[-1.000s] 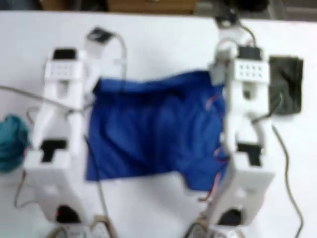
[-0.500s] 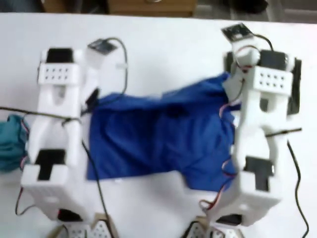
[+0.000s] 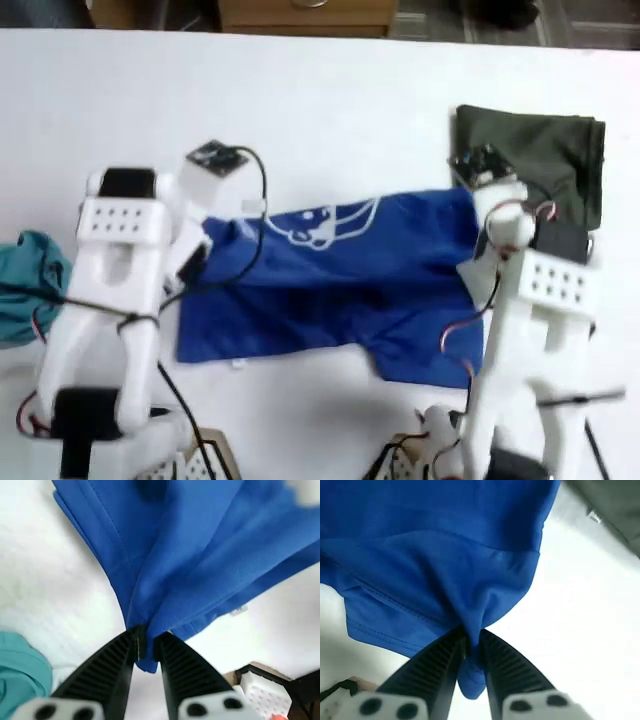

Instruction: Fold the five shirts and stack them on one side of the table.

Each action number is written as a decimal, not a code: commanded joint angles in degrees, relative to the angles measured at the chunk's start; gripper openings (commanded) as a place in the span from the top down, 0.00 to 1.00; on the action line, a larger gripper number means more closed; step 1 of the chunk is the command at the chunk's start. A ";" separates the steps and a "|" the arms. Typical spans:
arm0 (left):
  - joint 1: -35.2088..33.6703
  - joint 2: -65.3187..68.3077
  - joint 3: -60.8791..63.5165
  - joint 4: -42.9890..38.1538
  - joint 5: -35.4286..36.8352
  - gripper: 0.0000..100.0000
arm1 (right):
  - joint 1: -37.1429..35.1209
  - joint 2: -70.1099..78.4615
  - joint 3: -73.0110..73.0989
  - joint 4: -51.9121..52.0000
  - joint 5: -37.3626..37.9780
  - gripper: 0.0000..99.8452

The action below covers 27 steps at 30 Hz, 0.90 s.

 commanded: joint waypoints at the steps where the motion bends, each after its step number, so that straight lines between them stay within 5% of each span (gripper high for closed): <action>1: 0.62 -6.59 4.00 -0.62 -0.53 0.97 | 0.66 -8.22 3.96 -0.66 0.88 0.98; 16: 0.53 -16.97 28.35 -9.14 -3.16 0.97 | 3.65 -23.52 20.75 0.22 6.51 0.98; 27: 0.70 -16.79 29.85 -10.73 -3.25 0.97 | 7.69 -25.27 30.15 -5.32 11.08 0.98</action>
